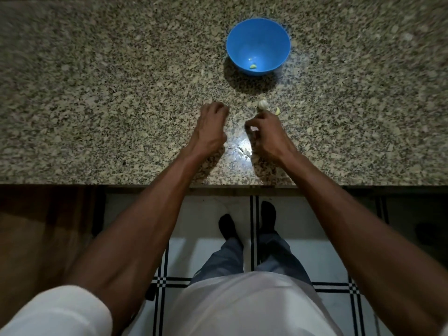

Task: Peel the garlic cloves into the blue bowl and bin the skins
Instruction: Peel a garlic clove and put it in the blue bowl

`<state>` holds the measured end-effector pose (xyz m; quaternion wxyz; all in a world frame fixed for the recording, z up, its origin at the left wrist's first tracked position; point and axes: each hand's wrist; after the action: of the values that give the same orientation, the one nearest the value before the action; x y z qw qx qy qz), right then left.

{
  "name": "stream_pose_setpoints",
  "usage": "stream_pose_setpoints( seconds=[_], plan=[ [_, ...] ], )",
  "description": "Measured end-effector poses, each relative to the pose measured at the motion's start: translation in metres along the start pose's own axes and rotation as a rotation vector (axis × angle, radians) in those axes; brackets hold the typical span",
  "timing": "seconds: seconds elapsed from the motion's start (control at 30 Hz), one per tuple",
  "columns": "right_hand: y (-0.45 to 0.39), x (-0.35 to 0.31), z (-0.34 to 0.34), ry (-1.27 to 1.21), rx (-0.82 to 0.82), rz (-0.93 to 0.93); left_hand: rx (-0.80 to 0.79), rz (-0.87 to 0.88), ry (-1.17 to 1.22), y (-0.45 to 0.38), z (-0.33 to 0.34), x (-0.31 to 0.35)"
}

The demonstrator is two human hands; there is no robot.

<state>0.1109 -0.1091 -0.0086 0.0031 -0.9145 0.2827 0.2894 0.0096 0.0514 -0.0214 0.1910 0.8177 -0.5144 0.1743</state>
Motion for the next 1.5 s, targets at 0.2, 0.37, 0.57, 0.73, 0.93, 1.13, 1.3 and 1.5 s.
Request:
stream_pose_setpoints(
  seconds=[0.2,0.37,0.57,0.73,0.93,1.13,1.3,1.5],
  plan=[
    [0.033,-0.003,0.001,0.016,-0.178,-0.092,-0.101,0.244,0.019,0.053,0.017,0.011],
    [0.067,0.003,-0.001,-0.024,-0.069,0.167,-0.06,0.147,0.064,0.072,0.016,-0.007],
    [0.076,-0.03,0.036,-0.061,0.032,0.188,-0.075,0.125,0.094,0.071,0.035,0.007],
    [0.061,-0.031,0.035,-0.118,0.128,0.16,0.028,0.047,0.224,0.072,0.025,0.012],
    [0.053,-0.017,0.023,-0.037,0.011,0.113,-0.068,0.062,0.132,0.07,0.018,0.005],
    [0.045,-0.029,0.041,0.046,0.059,0.039,0.018,0.067,0.071,0.065,0.031,0.019],
    [0.05,-0.029,0.052,0.029,0.095,0.047,0.124,-0.04,0.057,0.073,0.049,0.027],
    [0.045,-0.018,0.05,0.115,0.094,-0.02,0.228,-0.099,-0.031,0.075,0.069,0.034]
  ],
)
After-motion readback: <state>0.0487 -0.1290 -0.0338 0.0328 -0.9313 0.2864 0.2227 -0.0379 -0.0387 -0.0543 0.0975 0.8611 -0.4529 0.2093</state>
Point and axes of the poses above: each hand's wrist, its own y-axis away from the middle knuckle, its own z-axis out of the palm, x = y × z, and after that the axes turned 5 degrees about -x, right-handed
